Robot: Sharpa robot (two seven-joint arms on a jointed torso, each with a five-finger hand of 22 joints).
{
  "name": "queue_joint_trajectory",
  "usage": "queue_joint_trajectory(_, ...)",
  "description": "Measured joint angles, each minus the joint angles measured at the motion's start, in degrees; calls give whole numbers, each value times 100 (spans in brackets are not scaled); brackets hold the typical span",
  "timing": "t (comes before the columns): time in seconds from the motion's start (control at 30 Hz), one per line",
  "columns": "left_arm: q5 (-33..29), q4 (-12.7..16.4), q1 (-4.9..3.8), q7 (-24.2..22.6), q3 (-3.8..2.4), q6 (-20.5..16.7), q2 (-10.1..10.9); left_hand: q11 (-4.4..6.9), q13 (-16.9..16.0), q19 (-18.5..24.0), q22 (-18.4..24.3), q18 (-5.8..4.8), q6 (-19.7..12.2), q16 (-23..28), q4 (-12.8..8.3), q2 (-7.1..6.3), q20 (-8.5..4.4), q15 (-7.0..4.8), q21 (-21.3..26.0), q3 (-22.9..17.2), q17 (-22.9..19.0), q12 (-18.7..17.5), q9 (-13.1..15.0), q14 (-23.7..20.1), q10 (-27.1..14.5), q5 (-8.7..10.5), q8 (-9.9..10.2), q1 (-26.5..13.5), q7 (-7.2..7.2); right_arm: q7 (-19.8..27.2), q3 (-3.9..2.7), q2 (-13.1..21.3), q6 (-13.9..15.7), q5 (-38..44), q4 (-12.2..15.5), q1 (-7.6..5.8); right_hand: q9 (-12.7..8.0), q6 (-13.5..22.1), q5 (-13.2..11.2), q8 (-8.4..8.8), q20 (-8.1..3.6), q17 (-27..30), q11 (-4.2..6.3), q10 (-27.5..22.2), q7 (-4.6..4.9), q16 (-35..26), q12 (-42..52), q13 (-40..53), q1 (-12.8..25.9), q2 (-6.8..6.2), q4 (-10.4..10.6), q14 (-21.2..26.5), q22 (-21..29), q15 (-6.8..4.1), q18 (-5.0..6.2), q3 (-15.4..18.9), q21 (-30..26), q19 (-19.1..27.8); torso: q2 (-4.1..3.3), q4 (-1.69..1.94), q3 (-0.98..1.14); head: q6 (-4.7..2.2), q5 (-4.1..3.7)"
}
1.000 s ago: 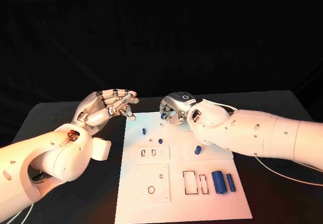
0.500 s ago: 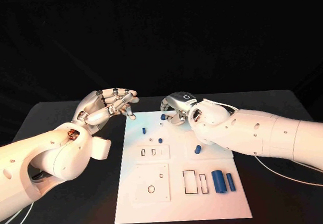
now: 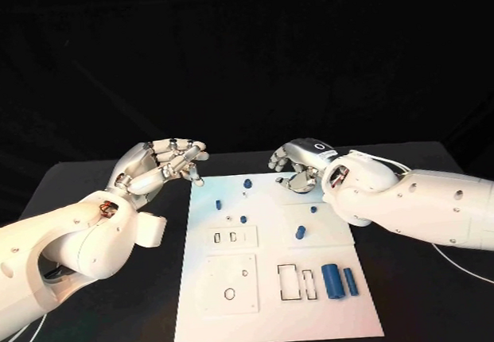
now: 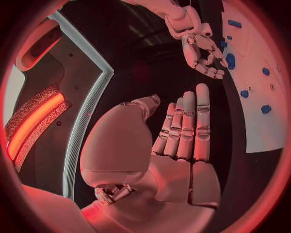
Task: Assemble the parts on the task board
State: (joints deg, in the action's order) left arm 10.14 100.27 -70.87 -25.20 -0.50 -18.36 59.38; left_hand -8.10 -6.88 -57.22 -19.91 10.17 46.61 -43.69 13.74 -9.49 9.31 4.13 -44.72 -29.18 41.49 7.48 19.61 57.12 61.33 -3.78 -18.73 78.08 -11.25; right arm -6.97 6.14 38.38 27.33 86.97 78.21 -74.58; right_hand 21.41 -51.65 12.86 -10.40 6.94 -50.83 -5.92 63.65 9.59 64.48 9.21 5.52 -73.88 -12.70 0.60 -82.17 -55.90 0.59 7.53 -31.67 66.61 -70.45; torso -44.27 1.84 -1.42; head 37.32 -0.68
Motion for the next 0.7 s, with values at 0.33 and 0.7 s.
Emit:
queue_joint_trajectory(0.33,-1,-62,-1,-5,0,0,10,0,0,20,-11,0,0,0,-15,0,20,20,0,-15,0,0,5,-20,0,0,0,0,0,-10,-50,659,-155,-1028,214,-183,128,164,244,122,-135,-2175,198,987,-89,1627,5364,5205,-100,-132,404,-193,-1470,-145,-272,1020,964,-816,51,-83,25,-33,-44)
queue_joint_trajectory(0.7,-1,-105,-1,-7,0,2,7,0,1,20,-17,0,0,0,-15,0,20,20,0,-15,-1,0,5,-20,0,0,0,0,0,-101,-50,616,-687,-1606,-114,-188,219,259,244,-1,-37,-2413,122,2019,7,2531,7580,6944,-291,31,869,-185,-1905,-37,-360,1605,1341,-1162,52,-79,37,4,-38)
